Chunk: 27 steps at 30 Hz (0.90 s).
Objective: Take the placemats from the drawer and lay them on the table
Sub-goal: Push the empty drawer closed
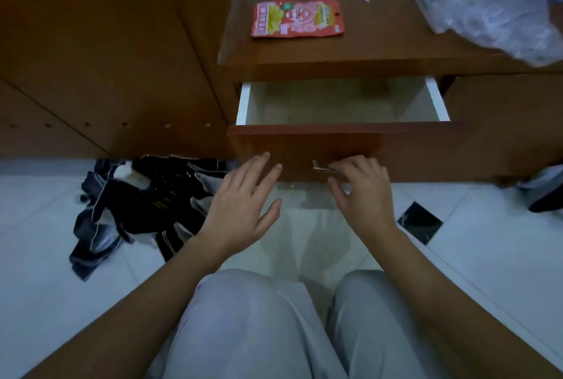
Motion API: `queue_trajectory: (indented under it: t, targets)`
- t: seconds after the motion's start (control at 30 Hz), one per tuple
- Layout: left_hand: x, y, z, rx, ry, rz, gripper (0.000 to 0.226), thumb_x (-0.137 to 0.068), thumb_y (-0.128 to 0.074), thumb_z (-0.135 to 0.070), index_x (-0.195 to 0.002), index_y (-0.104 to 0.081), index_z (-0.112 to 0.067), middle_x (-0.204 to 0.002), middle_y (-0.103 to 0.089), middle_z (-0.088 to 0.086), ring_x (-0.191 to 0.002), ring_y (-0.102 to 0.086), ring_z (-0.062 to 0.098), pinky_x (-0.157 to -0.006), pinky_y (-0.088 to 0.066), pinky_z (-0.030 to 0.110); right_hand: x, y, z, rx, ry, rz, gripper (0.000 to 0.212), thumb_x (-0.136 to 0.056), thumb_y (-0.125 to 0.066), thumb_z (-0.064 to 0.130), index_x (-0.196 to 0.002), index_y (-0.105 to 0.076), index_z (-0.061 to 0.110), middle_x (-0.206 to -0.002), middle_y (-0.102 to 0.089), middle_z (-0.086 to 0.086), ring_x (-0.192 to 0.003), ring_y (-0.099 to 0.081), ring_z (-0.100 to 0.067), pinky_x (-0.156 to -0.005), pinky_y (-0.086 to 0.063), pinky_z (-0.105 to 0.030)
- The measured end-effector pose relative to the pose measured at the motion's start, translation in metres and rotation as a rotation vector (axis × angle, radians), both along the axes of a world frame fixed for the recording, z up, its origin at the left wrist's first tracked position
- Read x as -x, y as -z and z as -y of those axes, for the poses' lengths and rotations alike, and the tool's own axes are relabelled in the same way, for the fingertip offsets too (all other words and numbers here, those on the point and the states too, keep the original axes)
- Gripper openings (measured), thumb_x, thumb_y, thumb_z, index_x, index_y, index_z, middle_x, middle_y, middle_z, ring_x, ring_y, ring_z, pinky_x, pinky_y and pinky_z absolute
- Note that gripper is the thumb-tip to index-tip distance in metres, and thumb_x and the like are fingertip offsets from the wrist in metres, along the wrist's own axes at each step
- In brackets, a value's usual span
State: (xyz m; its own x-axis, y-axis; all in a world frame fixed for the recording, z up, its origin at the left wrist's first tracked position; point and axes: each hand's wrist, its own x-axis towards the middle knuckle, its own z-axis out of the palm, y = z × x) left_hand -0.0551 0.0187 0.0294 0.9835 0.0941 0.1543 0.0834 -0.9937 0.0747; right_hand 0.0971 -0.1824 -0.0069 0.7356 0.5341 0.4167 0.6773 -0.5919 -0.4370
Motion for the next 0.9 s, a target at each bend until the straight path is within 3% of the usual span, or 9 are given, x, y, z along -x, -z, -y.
queue_trajectory:
  t: [0.37,0.57,0.9]
  targets:
    - [-0.027,0.006,-0.01,-0.064,-0.088,-0.103,0.063,-0.102,-0.027,-0.054,-0.156,-0.03,-0.02,-0.165,-0.021,0.008,-0.152,-0.017,0.025,-0.121,-0.019,0.043,-0.039,-0.008,-0.022,0.01,0.012,0.093,0.007,-0.087,-0.07,0.024,-0.093,-0.074,0.025,-0.09,-0.067,0.007,-0.086,-0.055,-0.017,-0.076,-0.034,-0.034]
    - [-0.058,0.006,-0.034,-0.074,-0.135,-0.116,0.066,-0.1,-0.019,-0.059,-0.153,-0.035,-0.023,-0.162,-0.029,0.005,-0.149,-0.024,0.024,-0.119,-0.021,0.042,-0.081,-0.012,-0.053,0.017,0.062,0.085,0.005,-0.088,-0.069,0.023,-0.091,-0.071,0.026,-0.088,-0.064,0.008,-0.085,-0.054,-0.019,-0.076,-0.028,-0.032]
    - [-0.093,0.004,-0.051,-0.035,-0.223,-0.115,0.068,-0.099,-0.017,-0.062,-0.154,-0.033,-0.023,-0.159,-0.035,0.007,-0.146,-0.03,0.026,-0.116,-0.028,0.045,-0.096,0.0,-0.068,-0.004,0.091,0.079,0.006,-0.092,-0.065,0.023,-0.097,-0.067,0.021,-0.092,-0.059,0.005,-0.088,-0.049,-0.02,-0.075,-0.035,-0.036]
